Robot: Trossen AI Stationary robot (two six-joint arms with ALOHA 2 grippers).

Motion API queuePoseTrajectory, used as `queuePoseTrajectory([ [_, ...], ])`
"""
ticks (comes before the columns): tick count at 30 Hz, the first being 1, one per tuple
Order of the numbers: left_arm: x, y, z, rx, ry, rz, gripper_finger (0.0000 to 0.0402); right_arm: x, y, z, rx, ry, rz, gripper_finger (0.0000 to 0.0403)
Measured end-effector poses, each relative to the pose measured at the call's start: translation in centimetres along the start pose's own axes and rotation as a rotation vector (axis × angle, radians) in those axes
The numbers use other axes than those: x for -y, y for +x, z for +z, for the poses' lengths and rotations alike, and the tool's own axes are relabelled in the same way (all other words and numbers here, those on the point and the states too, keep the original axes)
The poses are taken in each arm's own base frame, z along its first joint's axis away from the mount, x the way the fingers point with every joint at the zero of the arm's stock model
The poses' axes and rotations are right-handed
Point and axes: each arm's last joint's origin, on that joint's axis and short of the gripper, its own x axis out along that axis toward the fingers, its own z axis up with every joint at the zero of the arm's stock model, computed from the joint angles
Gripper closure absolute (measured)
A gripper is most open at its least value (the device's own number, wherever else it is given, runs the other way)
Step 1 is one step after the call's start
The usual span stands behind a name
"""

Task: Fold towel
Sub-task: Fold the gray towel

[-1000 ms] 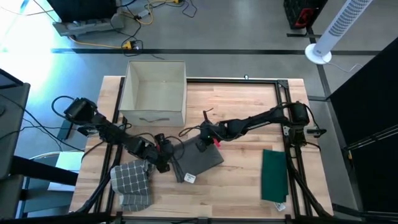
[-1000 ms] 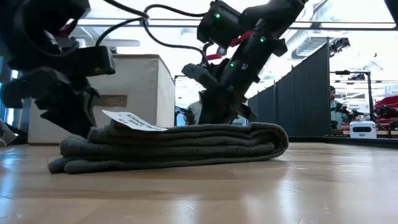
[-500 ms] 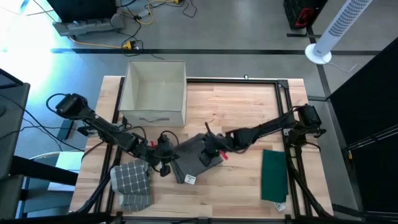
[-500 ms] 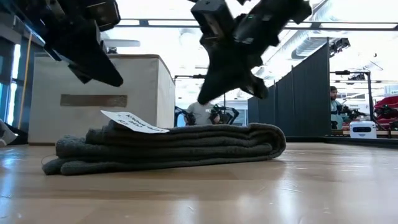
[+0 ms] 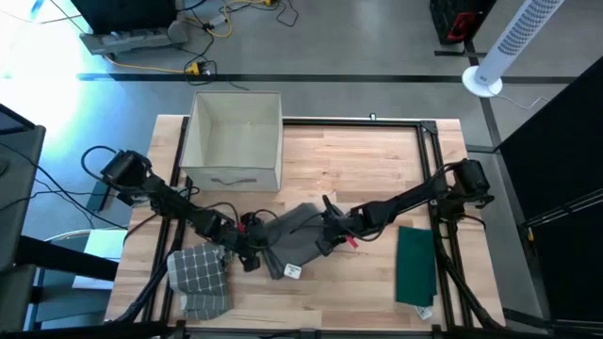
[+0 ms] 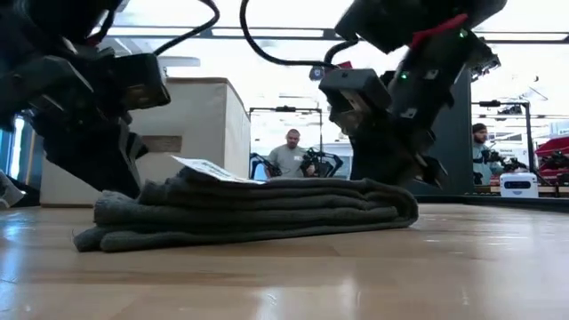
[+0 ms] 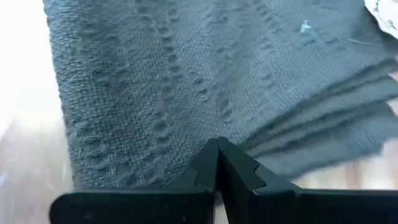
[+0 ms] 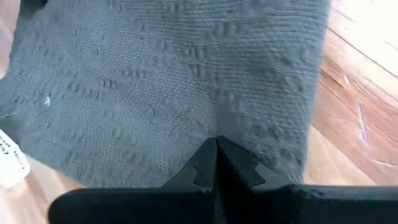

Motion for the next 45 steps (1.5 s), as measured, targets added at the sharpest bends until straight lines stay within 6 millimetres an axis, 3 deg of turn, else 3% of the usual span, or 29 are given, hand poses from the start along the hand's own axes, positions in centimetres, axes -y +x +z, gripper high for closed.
queuePoseTrajectory([
  [5,0.5,-3.6,2.1,0.072,-0.021,-0.068,0.0401,-3.9,-3.2,1.5,0.103,-0.068,0.120,0.0403],
  [8,0.2,-5.9,2.7,0.083,-0.020,-0.070,0.0401,-5.5,-3.6,2.1,0.152,-0.128,0.145,0.0403],
  [12,-0.1,-9.2,2.7,0.117,-0.013,-0.114,0.0401,-6.3,-2.2,2.8,0.185,-0.187,0.160,0.0403],
  [19,-0.5,-12.8,0.8,0.068,0.004,-0.159,0.0401,-5.5,2.5,2.1,0.072,-0.192,0.142,0.0403],
  [23,-0.5,-13.3,0.0,0.051,-0.020,-0.139,0.0401,-4.1,3.4,1.3,-0.023,-0.157,0.031,0.0403],
  [30,-0.5,-13.2,-0.3,0.066,-0.040,-0.092,0.0401,-0.8,2.6,3.0,-0.110,-0.151,-0.120,0.0403],
  [38,-0.5,-13.3,-0.3,0.065,-0.071,-0.093,0.0401,5.0,1.0,8.7,-0.140,-0.213,-0.262,0.0403],
  [45,-0.5,-13.2,-0.3,0.065,-0.061,-0.092,0.0401,11.0,-1.8,13.3,-0.132,-0.215,-0.405,0.0403],
])
